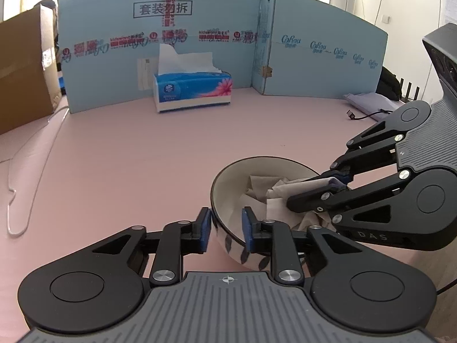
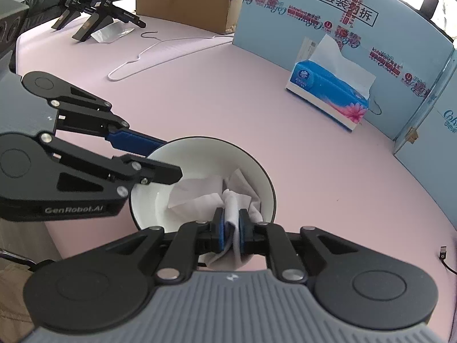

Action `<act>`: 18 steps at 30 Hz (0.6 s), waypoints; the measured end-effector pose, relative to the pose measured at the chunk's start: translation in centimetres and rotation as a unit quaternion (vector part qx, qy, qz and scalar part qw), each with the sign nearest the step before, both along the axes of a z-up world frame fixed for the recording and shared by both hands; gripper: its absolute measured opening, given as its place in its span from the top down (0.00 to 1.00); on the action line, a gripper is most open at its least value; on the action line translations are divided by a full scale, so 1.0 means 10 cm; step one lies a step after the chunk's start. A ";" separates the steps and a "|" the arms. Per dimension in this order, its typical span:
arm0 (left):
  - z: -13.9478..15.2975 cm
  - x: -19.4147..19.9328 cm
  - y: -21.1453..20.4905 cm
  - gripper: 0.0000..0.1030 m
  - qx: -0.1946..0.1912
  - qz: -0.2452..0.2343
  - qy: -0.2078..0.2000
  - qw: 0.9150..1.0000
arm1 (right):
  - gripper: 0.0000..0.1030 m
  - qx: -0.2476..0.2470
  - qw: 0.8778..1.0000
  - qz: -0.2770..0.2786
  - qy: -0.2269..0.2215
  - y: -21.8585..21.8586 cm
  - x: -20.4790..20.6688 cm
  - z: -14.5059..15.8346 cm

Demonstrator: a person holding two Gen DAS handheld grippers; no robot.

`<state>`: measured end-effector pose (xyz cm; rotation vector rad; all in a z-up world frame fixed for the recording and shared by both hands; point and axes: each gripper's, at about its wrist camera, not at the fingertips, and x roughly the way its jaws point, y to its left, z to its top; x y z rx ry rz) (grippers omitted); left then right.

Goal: Clean bowl
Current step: 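Sweep the cloth along the bowl bottom with the right gripper while the left gripper steadies the rim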

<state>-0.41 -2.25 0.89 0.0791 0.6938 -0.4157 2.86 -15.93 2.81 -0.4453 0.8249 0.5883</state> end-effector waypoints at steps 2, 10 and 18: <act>0.00 0.02 0.00 0.77 0.003 -0.004 -0.002 1.000 | 0.87 -0.002 1.000 0.003 0.003 0.01 0.00 -0.01; 0.02 0.14 0.03 0.88 0.009 -0.025 -0.001 1.000 | 0.81 0.003 1.000 0.006 0.004 0.01 -0.05 0.00; 0.06 0.16 0.00 0.94 0.027 -0.030 -0.011 0.999 | 0.78 0.017 1.000 0.006 -0.003 -0.06 -0.07 0.09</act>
